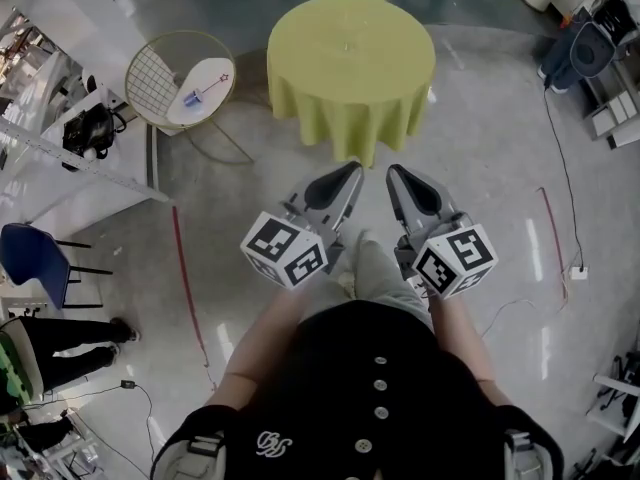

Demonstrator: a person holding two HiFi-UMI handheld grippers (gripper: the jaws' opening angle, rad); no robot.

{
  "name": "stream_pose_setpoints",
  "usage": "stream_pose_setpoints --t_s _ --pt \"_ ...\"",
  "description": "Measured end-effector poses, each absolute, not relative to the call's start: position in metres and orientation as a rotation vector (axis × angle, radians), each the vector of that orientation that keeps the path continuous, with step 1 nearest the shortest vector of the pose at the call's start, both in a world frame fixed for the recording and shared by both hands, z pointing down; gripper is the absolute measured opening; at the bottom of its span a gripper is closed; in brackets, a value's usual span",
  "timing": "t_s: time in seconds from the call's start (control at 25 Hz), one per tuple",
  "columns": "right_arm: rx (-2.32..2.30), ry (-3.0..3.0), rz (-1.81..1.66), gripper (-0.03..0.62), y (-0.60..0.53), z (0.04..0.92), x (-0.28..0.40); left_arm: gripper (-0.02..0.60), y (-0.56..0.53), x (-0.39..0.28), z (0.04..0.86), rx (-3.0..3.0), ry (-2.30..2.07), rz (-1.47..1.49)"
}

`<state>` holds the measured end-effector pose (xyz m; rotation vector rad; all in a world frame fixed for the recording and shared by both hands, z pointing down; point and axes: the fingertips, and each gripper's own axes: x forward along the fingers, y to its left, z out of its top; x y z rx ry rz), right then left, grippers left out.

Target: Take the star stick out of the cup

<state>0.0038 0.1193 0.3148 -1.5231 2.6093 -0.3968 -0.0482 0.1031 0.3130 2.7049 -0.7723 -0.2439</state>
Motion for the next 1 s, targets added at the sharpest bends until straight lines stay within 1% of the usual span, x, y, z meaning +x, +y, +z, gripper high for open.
stream_pose_setpoints --t_s 0.44,1.0 --pt "-1.481 2.647 -0.400 0.003 0.070 0.318 0.000 0.018 0.060 -0.044 0.321 2.697 -0.793 -0.218" --pt "-1.445 2.682 -0.439 0.003 -0.034 0.326 0.046 0.018 -0.044 0.000 0.327 2.686 -0.827 -0.190"
